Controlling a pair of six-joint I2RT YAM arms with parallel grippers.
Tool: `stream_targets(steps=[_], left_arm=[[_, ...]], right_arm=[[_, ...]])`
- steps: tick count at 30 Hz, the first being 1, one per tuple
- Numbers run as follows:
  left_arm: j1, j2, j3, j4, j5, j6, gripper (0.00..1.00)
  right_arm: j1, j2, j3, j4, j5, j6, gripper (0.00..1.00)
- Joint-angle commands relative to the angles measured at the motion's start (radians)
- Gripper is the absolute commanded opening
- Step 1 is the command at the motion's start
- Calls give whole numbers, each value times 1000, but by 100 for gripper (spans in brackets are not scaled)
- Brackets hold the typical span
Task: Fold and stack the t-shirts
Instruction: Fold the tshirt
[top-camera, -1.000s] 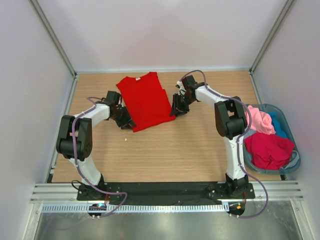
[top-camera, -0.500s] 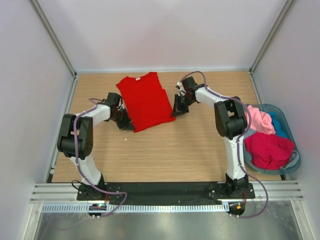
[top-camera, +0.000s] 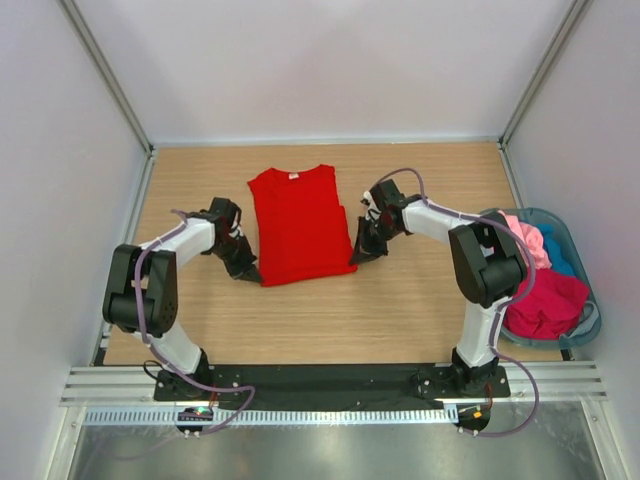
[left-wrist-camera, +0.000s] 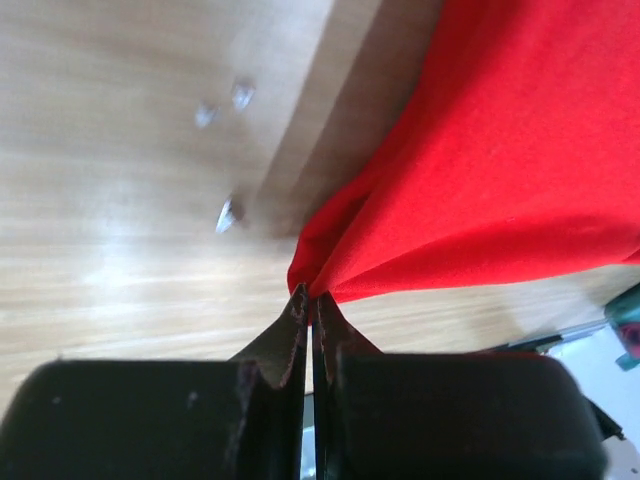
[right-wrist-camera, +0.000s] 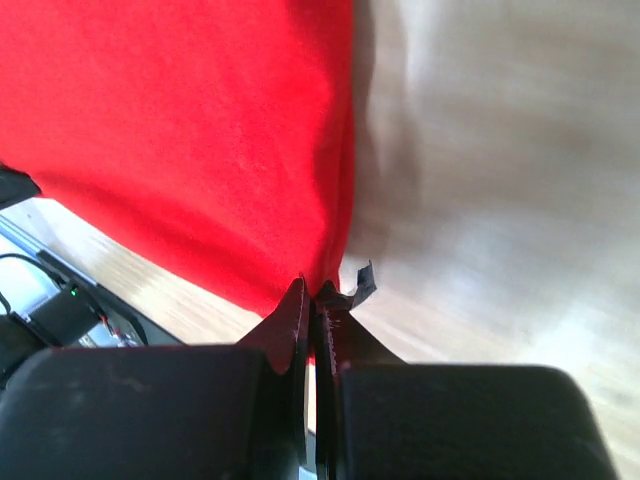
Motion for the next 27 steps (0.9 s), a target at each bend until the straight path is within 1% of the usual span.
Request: stream_targets(steps=[1, 2, 3, 5, 6, 7, 9, 10, 14, 19, 22, 27], left_arm=[[-1, -66, -51, -83, 13, 22, 0], [0, -71, -61, -86, 21, 22, 3], [-1, -79, -71, -88, 25, 23, 17], [0, -92, -77, -73, 47, 23, 24], [0, -100, -74, -63, 57, 22, 30], [0, -115, -71, -45, 82, 20, 32], [0, -122, -51, -13, 79, 19, 36], [-1, -117, -45, 9, 71, 20, 37], [-1, -83, -37, 76, 116, 8, 38], [-1, -62, -66, 156, 148, -18, 38], [-3, -36, -75, 173, 163, -18, 37], [-10, -36, -88, 199, 167, -32, 36]], right_arm=[[-1, -89, -81, 52, 55, 54, 1], [4, -93, -96, 62, 49, 75, 1], [7, -98, -114, 65, 40, 80, 8], [13, -115, -124, 71, 26, 83, 16], [13, -121, -121, 72, 24, 75, 21], [13, -130, -115, 62, 24, 64, 28], [13, -132, -81, 39, 30, 28, 34], [12, -129, -70, 20, 32, 18, 38], [12, -104, -27, 0, 38, -17, 39], [13, -75, 2, -7, 39, -38, 38], [11, -67, 13, -10, 43, -45, 37], [12, -66, 10, -15, 47, -46, 35]])
